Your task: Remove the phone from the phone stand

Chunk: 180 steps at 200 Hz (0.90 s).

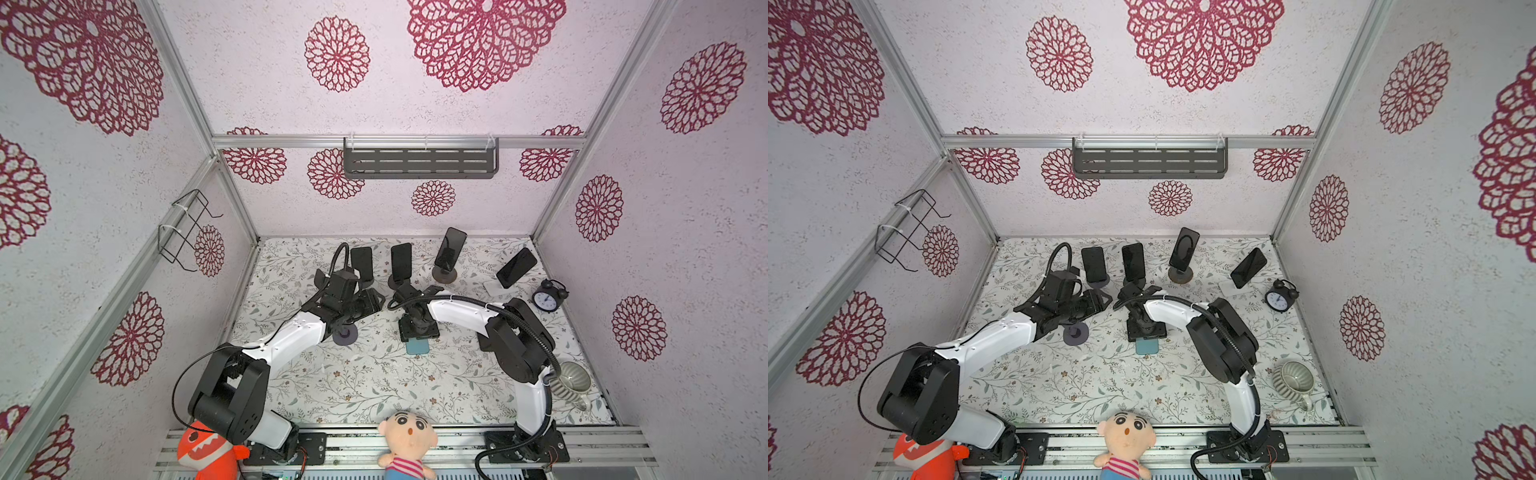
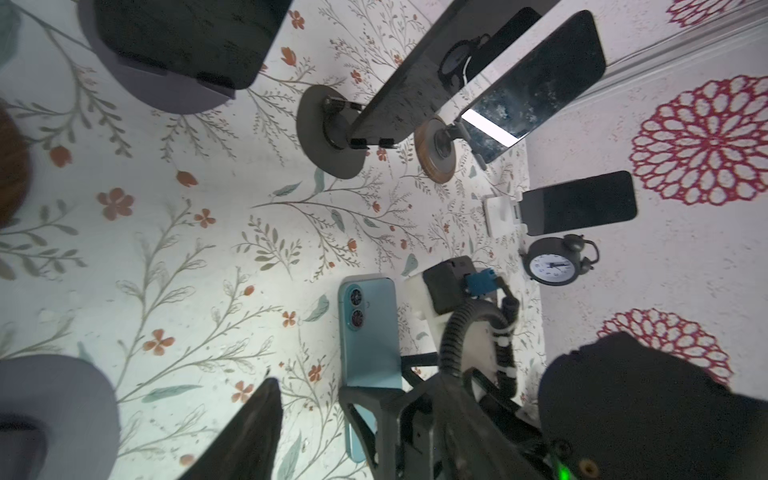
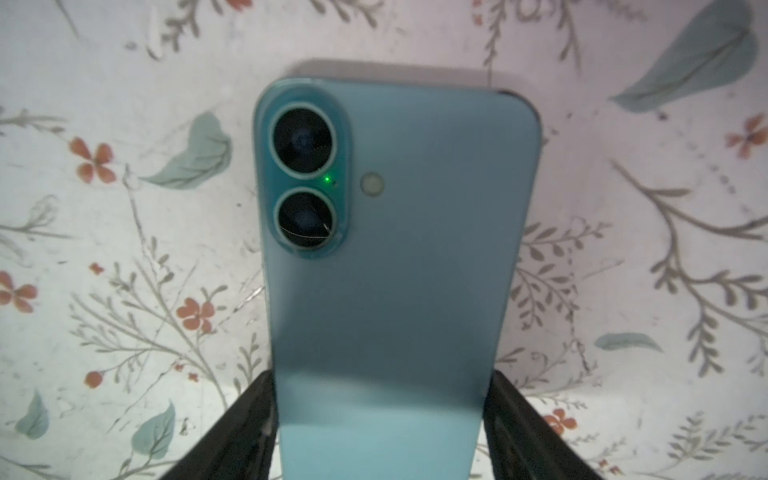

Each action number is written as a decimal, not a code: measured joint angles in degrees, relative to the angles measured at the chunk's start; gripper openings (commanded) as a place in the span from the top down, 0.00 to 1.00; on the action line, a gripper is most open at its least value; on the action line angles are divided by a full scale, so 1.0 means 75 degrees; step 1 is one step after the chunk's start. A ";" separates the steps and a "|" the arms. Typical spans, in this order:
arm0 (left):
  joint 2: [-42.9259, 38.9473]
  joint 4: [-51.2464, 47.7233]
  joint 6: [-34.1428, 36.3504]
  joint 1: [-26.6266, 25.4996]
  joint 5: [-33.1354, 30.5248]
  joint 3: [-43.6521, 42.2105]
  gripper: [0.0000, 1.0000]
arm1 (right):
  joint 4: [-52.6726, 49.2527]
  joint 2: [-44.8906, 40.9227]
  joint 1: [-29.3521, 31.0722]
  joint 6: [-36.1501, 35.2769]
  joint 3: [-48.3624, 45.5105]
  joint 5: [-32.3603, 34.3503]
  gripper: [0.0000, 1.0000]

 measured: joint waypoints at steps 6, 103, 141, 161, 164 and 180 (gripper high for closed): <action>0.0061 0.0125 -0.0067 -0.0009 0.0105 -0.0006 0.38 | 0.0023 -0.0017 -0.0023 -0.0082 -0.0020 -0.0003 0.30; 0.1696 0.2238 -0.1795 -0.0513 0.1224 -0.0274 0.31 | 0.0784 -0.1667 -0.0388 -0.1119 -0.1087 -0.0347 0.35; 0.2092 0.2882 -0.2261 -0.0685 0.1454 -0.0277 0.34 | 0.1303 -0.2084 -0.0388 -0.1218 -0.1489 -0.0813 0.35; 0.2142 0.3147 -0.2358 -0.0743 0.1571 -0.0265 0.41 | 0.1466 -0.2133 -0.0388 -0.1268 -0.1515 -0.0997 0.36; 0.2142 0.3168 -0.2372 -0.0749 0.1574 -0.0262 0.43 | 0.1492 -0.2133 -0.0388 -0.1282 -0.1515 -0.1032 0.36; 0.2154 0.3270 -0.2404 -0.0752 0.1603 -0.0221 0.54 | 0.1620 -0.2133 -0.0388 -0.1323 -0.1559 -0.1174 0.36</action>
